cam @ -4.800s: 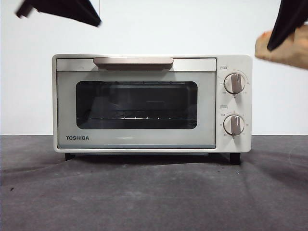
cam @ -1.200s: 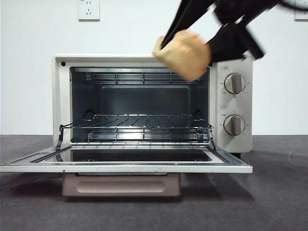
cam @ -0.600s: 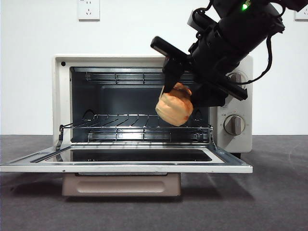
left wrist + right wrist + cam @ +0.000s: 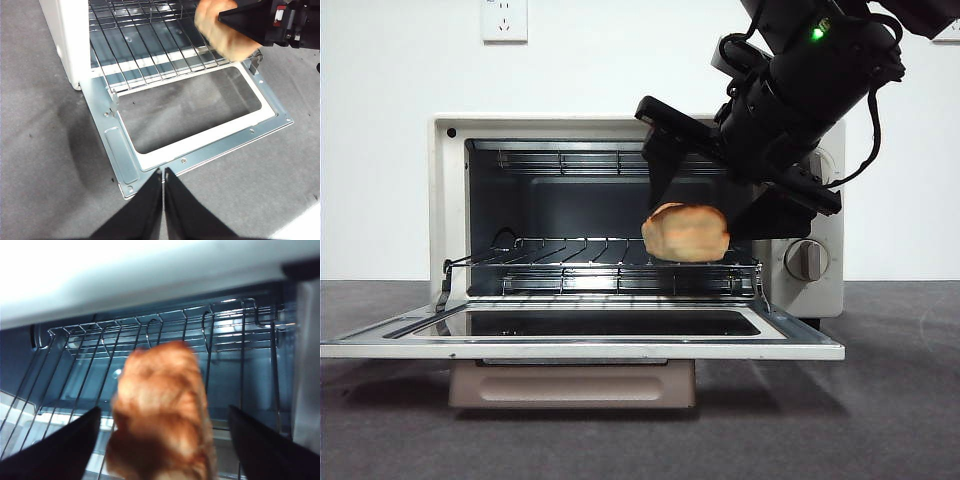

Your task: The left arm flap open the oven, the right arm pick bread and place it into oven, the left arm flap close the oven

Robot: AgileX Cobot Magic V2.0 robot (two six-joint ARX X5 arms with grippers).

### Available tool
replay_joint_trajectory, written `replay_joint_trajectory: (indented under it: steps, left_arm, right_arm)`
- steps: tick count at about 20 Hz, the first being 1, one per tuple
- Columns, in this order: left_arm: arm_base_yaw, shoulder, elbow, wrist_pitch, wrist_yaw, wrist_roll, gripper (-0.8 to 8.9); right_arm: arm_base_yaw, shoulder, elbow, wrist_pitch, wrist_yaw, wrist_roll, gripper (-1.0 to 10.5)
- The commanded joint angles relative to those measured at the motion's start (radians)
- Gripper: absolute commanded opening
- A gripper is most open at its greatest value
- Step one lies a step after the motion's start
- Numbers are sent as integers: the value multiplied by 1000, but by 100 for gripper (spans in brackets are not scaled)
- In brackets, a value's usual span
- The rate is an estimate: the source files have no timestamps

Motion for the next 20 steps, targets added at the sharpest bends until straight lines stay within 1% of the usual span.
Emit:
replay_joint_trajectory:
  steps: [1,6,9,11,14,16,18,20]
  left_arm:
    - [-3,5,4,6,-2,10,16]
    - [-3,4,4,6,-2,10,15]
    - [-3,5,4,7,-2,10,16]
    - [-3,5,4,7,-2,14,16]
    - [-3,6,4,12,-2,19,15]
    - [-3,8,4,20,-2,25,15]
    - [-2,10,4,36,-2,24,15]
    - [-2,14,4,53,-2,23,15]
  right_arm:
    - [10,6,19,10,-7,11,443]
    - [21,-48,19,-24,-13,10,443]
    - [28,-121,19,-122,-17,10,443]
    - [33,-182,19,-203,-65,-4,443]
    - [40,-303,19,-318,-200,-87,442]
    - [39,-358,19,-357,-247,-128,442]
    - [38,-414,19,-402,-274,-162,442]
    - [37,-475,19,-460,-277,-212,442]
